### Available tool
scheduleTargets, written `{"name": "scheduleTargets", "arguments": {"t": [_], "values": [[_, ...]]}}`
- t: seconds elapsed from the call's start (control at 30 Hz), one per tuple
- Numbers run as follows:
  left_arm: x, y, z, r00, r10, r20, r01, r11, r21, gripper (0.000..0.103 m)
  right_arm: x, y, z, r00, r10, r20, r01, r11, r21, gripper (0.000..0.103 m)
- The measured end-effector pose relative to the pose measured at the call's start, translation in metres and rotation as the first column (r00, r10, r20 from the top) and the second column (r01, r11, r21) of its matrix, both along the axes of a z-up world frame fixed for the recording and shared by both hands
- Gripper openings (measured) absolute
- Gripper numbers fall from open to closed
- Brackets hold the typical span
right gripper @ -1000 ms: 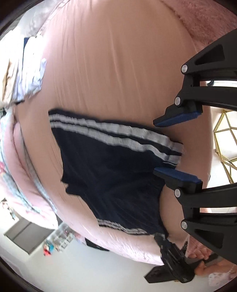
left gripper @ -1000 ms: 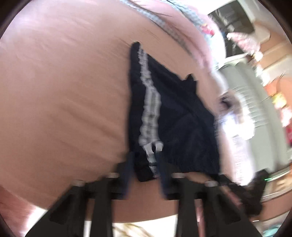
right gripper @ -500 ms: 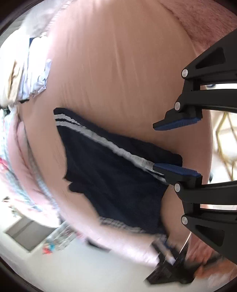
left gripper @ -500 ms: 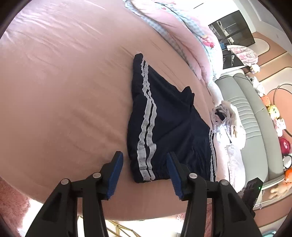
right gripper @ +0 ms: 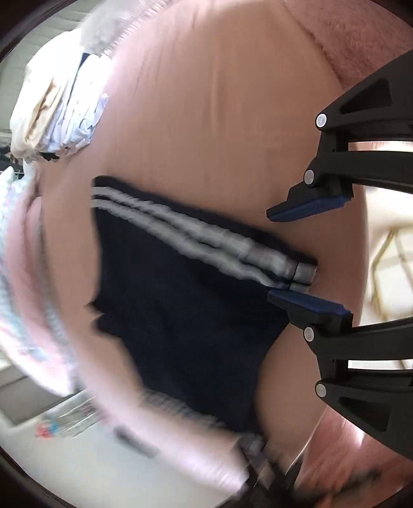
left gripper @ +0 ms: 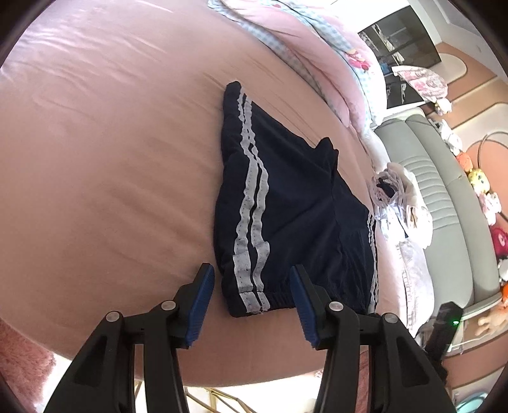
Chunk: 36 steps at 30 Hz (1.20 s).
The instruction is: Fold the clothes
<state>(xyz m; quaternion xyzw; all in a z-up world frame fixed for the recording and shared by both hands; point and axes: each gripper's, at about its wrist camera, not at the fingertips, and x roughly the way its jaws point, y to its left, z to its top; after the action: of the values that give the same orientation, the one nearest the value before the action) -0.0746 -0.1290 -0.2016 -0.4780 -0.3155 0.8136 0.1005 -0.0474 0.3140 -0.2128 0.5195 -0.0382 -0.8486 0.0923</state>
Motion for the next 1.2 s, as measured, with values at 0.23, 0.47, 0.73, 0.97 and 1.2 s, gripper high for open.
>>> {"name": "scheduleTargets", "arguments": {"t": [0.23,0.47,0.73,0.97,1.2], "values": [[-0.001,-0.002,-0.003,1.000,0.001,0.001,-0.001,1.000,0.022,0.046,0.004,0.028,0.000,0.987,-0.162,-0.009,0.162,0.985,0.055,0.042],[0.000,0.007,-0.002,0.999,-0.031,0.011,0.030,0.998,0.050,0.046,0.010,0.042,0.011,0.989,-0.144,-0.010,0.140,0.974,-0.176,0.045],[-0.001,0.024,-0.006,0.999,-0.052,0.013,0.053,0.997,-0.047,0.017,-0.002,0.039,0.002,0.989,-0.135,0.065,0.148,0.953,-0.264,0.050],[-0.001,0.019,-0.012,0.999,-0.038,0.033,0.038,0.999,0.018,0.017,-0.006,0.012,-0.010,0.995,-0.043,0.094,0.065,0.969,-0.239,0.028],[0.000,0.017,0.024,0.998,-0.060,-0.006,0.060,0.998,-0.031,0.010,-0.002,0.029,0.009,0.991,-0.101,0.090,0.127,0.919,-0.374,0.011]]}}
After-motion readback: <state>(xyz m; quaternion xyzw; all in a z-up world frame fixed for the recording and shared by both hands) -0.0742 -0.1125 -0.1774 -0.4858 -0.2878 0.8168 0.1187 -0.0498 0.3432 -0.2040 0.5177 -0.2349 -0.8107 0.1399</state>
